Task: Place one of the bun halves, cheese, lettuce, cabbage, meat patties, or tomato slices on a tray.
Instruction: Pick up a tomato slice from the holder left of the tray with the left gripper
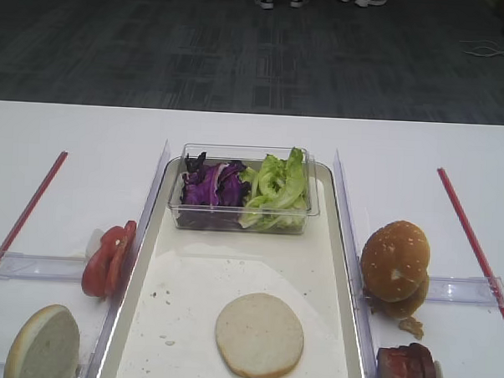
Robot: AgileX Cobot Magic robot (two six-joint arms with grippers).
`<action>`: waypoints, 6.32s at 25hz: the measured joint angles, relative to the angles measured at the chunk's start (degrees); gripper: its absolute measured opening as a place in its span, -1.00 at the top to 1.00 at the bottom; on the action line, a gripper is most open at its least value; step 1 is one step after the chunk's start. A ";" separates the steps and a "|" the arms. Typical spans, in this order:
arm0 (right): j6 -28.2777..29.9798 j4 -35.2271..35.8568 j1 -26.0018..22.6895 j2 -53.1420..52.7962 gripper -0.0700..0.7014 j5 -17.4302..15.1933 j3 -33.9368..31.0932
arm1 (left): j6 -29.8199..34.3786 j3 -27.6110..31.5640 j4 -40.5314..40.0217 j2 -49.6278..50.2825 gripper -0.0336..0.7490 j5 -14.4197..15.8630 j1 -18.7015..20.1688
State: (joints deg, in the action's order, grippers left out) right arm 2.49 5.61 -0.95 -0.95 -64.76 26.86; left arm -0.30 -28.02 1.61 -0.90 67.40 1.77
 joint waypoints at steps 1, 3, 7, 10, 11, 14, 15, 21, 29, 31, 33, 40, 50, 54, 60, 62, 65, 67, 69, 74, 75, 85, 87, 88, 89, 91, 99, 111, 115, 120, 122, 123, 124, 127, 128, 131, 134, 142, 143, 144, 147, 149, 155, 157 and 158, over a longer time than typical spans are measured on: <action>0.00 0.00 0.00 0.00 -0.66 0.00 0.00 | 0.00 0.00 0.00 0.00 -0.42 0.00 0.00; 0.00 0.00 0.00 0.00 -0.66 0.00 0.00 | 0.00 0.00 0.00 0.00 -0.42 0.00 0.00; 0.11 0.00 0.00 0.00 -0.66 0.00 0.00 | 0.00 0.00 0.00 0.00 -0.42 0.00 0.00; 0.11 0.00 0.00 0.00 -0.66 0.00 0.00 | 0.00 0.00 0.00 0.00 -0.42 0.00 0.00; 0.11 0.00 0.00 0.00 -0.66 0.00 0.00 | 0.00 0.00 0.00 0.00 -0.42 0.00 0.00; 0.11 0.00 0.00 0.00 -0.66 0.00 0.00 | 0.00 0.00 0.00 0.00 -0.42 0.00 0.00; 0.11 0.00 0.00 0.00 -0.66 0.00 0.00 | 0.00 0.00 0.00 0.00 -0.42 0.00 0.00; 0.11 0.00 0.00 0.00 -0.66 0.00 0.00 | 0.00 0.00 0.00 0.00 -0.42 0.00 0.00; 0.11 0.00 0.00 0.00 -0.66 0.00 0.00 | 0.00 0.00 0.00 0.00 -0.42 0.00 0.00; 0.11 0.00 0.00 0.00 -0.66 0.00 0.00 | 0.00 0.00 0.00 0.00 -0.42 0.00 0.00; 0.11 0.10 0.00 0.00 -0.66 0.00 0.00 | 0.00 0.00 0.00 0.00 -0.42 0.00 0.00; 0.11 0.10 0.00 0.00 -0.65 0.00 0.00 | 0.00 0.00 0.00 0.00 -0.42 0.00 0.00; 0.18 0.10 0.00 0.00 -0.65 0.00 0.00 | 0.00 0.00 0.00 0.00 -0.42 0.00 0.00; 0.18 0.10 0.00 0.00 -0.66 0.00 0.00 | 0.00 0.00 0.00 0.00 -0.42 0.00 0.00; 0.18 0.10 0.00 0.00 -0.66 0.00 0.00 | 0.00 0.00 0.00 0.00 -0.42 0.00 0.00; 0.18 0.10 0.00 0.00 -0.65 0.00 0.00 | 0.00 0.00 0.00 0.00 -0.42 0.00 0.00; 0.23 0.10 0.00 0.00 -0.66 0.00 0.00 | 0.00 0.00 0.00 0.00 -0.42 0.00 0.00; 0.32 0.10 0.00 0.00 -0.65 0.00 0.00 | 0.00 0.00 0.00 0.00 -0.42 0.00 0.00; 0.32 0.10 0.00 0.00 -0.65 0.00 0.00 | 0.00 0.00 0.00 0.00 -0.42 0.00 0.00; 0.32 0.10 0.00 0.00 -0.66 0.00 0.00 | 0.00 0.00 0.00 0.00 -0.42 0.00 0.00; 0.20 0.10 0.00 0.00 -0.65 0.00 0.00 | 0.00 0.00 0.00 0.00 -0.42 0.00 0.00; 0.20 0.10 0.00 0.00 -0.66 0.00 0.00 | 0.00 0.00 0.00 0.00 -0.42 0.00 0.00; 0.20 0.10 0.00 0.00 -0.65 0.00 0.00 | 0.00 0.00 0.00 0.00 -0.42 0.00 0.00; 0.20 0.10 0.00 0.00 -0.66 0.00 0.00 | 0.00 0.00 0.00 0.00 -0.42 0.00 0.00; 0.20 0.10 0.00 0.00 -0.65 0.00 0.00 | 0.00 0.00 0.00 0.00 -0.42 0.00 0.00; 0.20 0.10 0.00 0.00 -0.65 0.00 0.00 | 0.00 0.00 0.00 0.00 -0.42 0.00 0.00; 0.20 0.10 0.00 0.00 -0.66 0.00 0.00 | 0.30 0.00 0.00 2.21 -0.42 0.00 0.00; 0.20 0.10 0.00 0.00 -0.65 0.00 0.00 | -2.90 -1.79 -0.10 11.39 -0.42 3.12 0.00; 0.20 0.10 0.00 0.00 -0.65 0.00 0.00 | -3.71 -4.29 -0.35 14.59 -0.36 4.87 0.00; 0.20 0.10 0.00 0.00 -0.65 0.00 0.00 | -3.79 -8.42 -0.48 20.06 -0.32 5.16 0.00; 0.20 0.10 0.00 0.00 -0.65 0.00 0.00 | -3.79 -10.14 -0.48 22.84 -0.31 5.16 0.03; 0.20 0.10 0.00 0.00 -0.65 0.00 0.00 | -3.79 -10.93 -0.57 24.01 -0.31 5.16 0.13; 0.20 0.10 0.00 0.00 -0.65 0.00 0.00 | -3.79 -11.53 -0.57 25.19 -0.31 5.16 0.13; 0.20 0.10 0.00 0.00 -0.65 0.00 0.00 | -3.79 -13.42 0.07 29.23 -0.31 5.16 0.13; 0.20 0.10 0.00 0.00 -0.65 0.00 0.00 | -3.79 -13.99 0.22 30.44 -0.31 5.16 0.13; 0.20 0.10 0.00 0.00 -0.65 0.00 0.00 | -3.79 -15.02 0.54 33.55 -0.31 5.05 0.13; 0.20 0.10 0.00 0.00 -0.65 0.00 0.00 | -3.79 -15.39 0.54 36.67 -0.31 4.96 0.13; 0.31 0.19 0.00 0.00 -0.63 0.00 0.00 | -3.79 -17.33 0.54 44.30 -0.29 4.68 0.13; 0.31 0.19 0.00 0.00 -0.63 0.00 0.00 | -3.79 -17.66 0.54 45.44 -0.29 4.68 0.13; 0.31 0.19 0.00 0.00 -0.63 0.00 0.00 | -3.79 -17.83 0.54 46.38 -0.29 4.55 0.13; 0.31 0.19 0.00 0.00 -0.63 0.00 0.00 | -3.33 -18.54 0.54 49.36 -0.29 4.42 0.13; 0.31 0.19 0.00 0.00 -0.62 0.00 0.00 | -3.19 -18.89 0.54 51.35 -0.29 4.34 0.13; 0.42 0.19 0.00 0.00 -0.62 0.00 0.00 | -1.66 -18.89 0.54 56.86 -0.29 2.85 0.13; 0.42 0.19 0.00 0.00 -0.62 0.00 0.00 | -1.62 -18.89 0.54 58.75 -0.29 2.18 0.13; 0.42 0.19 0.00 0.00 -0.62 0.00 0.00 | -1.47 -18.89 0.65 59.51 -0.29 1.68 0.13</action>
State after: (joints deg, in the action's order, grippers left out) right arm 2.91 5.80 -0.95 -0.95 -64.76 26.86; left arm -1.77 -46.92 2.26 58.61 69.08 1.89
